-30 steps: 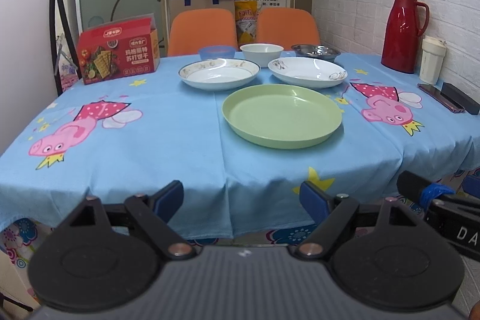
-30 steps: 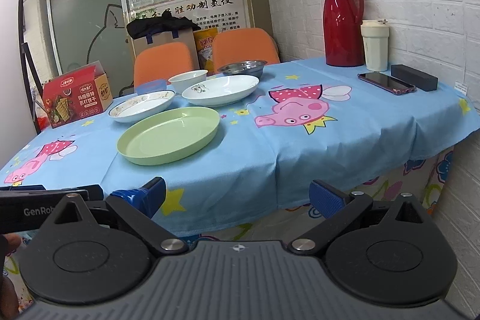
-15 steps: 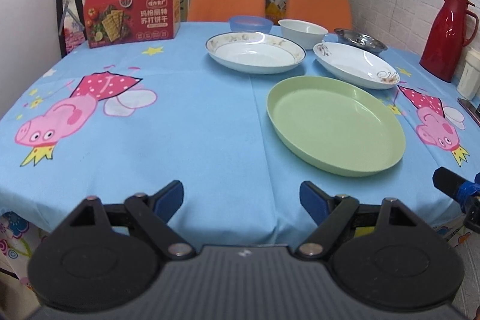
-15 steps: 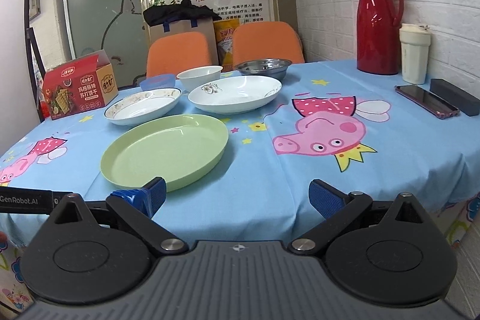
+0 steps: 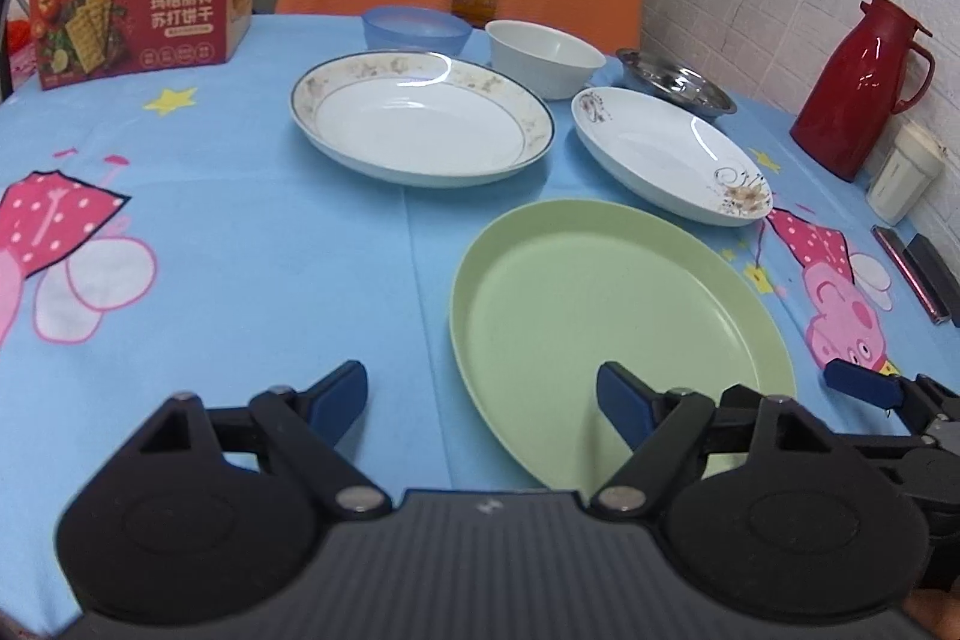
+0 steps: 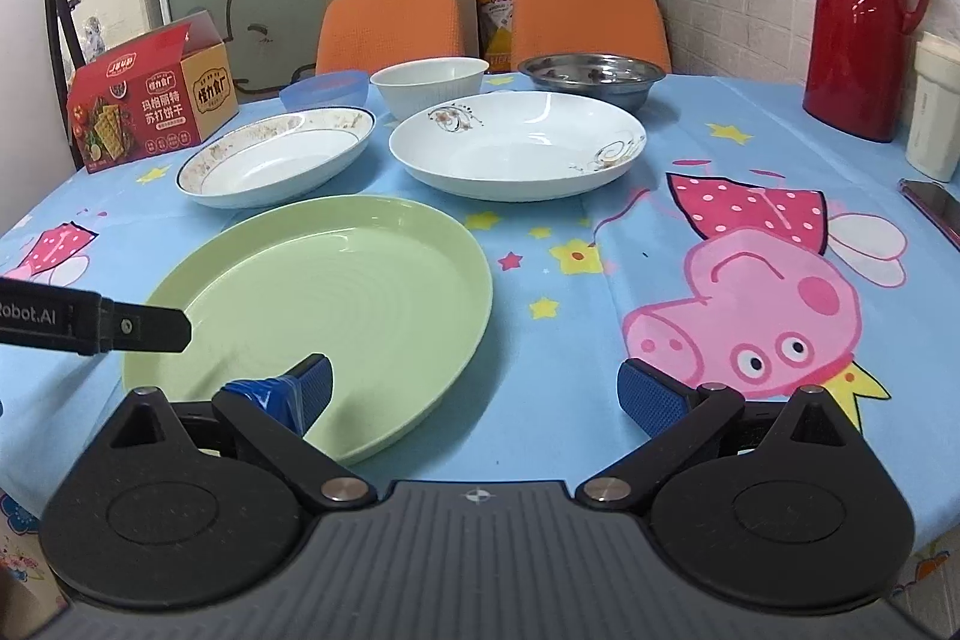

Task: Organize plates and bowls
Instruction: 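Reach the left tool to the light green plate rim and close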

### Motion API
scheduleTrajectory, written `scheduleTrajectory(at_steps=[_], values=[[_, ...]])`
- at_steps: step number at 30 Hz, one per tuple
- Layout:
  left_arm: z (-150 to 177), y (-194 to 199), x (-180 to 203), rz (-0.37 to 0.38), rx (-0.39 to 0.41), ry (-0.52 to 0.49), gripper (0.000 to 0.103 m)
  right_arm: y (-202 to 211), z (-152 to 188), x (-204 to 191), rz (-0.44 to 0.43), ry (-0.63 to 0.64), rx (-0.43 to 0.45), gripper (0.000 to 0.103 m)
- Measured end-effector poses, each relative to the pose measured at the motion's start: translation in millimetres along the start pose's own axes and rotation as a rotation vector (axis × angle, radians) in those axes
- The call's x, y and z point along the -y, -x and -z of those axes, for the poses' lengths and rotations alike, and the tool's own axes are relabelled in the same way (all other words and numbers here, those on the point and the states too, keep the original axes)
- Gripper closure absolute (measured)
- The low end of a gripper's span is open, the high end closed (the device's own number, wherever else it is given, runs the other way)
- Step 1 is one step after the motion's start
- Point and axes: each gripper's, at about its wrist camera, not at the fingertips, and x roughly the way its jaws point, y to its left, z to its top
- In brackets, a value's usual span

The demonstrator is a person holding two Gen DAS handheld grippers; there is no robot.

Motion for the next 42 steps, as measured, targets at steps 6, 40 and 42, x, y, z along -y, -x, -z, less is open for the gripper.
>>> scheduleTrajectory(at_steps=[6, 40, 42], values=[[-16, -20, -6, 0.02, -0.023, -0.019, 0.026, -22, -9, -16, -0.028, 0.079, -0.018, 0.014], [-19, -27, 23, -0.069, -0.091, -0.136, 0.072, -28, -19, -31, -0.088, 0.035, -0.019, 0.022], [-21, -24, 19, -0.057, -0.097, -0.119, 0.073, -23, -20, -30, -0.104, -0.009, -0.014, 0.022]])
